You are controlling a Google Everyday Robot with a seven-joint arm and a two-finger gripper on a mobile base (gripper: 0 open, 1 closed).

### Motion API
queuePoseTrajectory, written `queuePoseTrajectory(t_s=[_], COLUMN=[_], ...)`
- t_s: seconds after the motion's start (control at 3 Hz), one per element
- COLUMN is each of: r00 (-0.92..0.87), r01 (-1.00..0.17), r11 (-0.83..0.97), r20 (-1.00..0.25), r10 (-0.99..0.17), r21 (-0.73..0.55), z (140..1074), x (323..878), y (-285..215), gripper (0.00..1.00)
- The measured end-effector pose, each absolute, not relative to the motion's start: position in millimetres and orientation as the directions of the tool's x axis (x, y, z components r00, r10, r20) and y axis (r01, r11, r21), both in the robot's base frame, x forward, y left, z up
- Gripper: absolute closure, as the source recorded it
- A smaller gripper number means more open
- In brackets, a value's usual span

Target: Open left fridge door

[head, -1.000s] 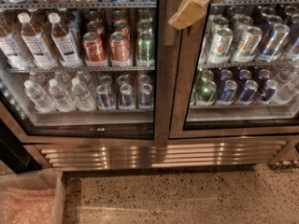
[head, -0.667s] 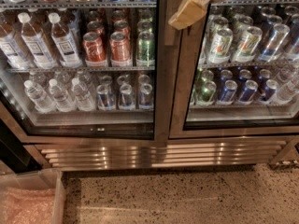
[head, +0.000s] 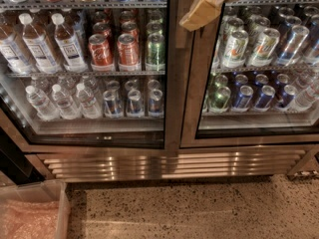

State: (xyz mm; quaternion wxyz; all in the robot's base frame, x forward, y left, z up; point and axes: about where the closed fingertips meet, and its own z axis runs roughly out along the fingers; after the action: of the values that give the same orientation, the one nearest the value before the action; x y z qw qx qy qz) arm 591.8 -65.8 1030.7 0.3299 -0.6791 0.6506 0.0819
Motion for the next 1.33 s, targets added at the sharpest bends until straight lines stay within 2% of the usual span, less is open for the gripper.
queuePoseTrajectory(t_s=[0.67,1.0,1.33], r00=[0.145,0.143,0.143], r01=[-0.940,-0.944,-0.944], r11=[0.055,0.050,0.050], r20=[-0.539,-0.541,-0.541], r10=[-0.830,-0.829,-0.829], r21=[-0.338,-0.326,-0.327], z=[1030.3,1028.8,1028.9], x=[588.2,583.2,583.2], y=[-67.9,-67.8,-67.8], gripper=[1.00,0.81,0.58])
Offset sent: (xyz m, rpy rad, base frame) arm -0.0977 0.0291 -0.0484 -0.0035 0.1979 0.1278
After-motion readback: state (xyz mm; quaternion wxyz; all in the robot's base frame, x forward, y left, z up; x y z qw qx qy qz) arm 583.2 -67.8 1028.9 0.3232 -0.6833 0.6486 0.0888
